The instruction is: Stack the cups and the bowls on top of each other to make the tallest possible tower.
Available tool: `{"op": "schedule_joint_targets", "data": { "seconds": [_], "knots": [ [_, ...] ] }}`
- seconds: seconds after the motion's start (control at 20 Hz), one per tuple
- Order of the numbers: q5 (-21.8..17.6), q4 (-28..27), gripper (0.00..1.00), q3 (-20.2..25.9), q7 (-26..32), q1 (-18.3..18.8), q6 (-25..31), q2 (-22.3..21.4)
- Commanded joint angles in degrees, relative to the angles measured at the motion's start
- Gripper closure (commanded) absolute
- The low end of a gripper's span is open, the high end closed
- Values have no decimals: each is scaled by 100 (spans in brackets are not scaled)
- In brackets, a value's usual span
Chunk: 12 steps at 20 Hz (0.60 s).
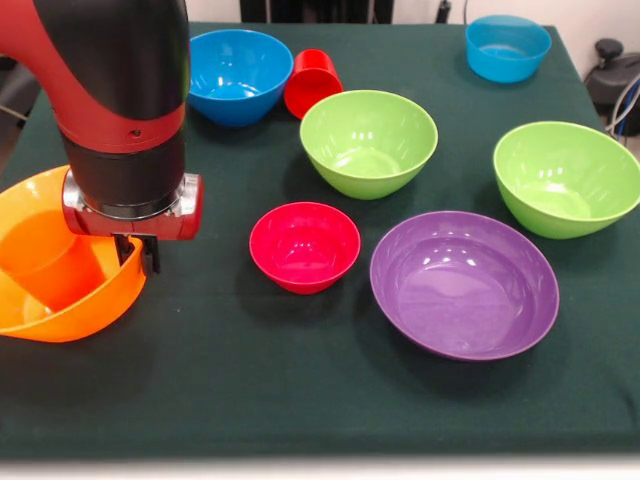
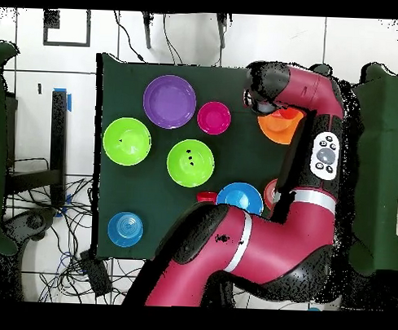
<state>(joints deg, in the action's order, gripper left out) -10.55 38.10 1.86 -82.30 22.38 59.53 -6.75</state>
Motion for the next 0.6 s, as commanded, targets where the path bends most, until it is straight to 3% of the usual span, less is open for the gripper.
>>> {"op": "schedule_joint_targets", "data": {
  "seconds": [0.05,0.6],
  "knots": [
    [23,125,100,447,-186,-36,-385,164],
    [27,250,100,314,-470,-267,-258,57]
  ]
}}
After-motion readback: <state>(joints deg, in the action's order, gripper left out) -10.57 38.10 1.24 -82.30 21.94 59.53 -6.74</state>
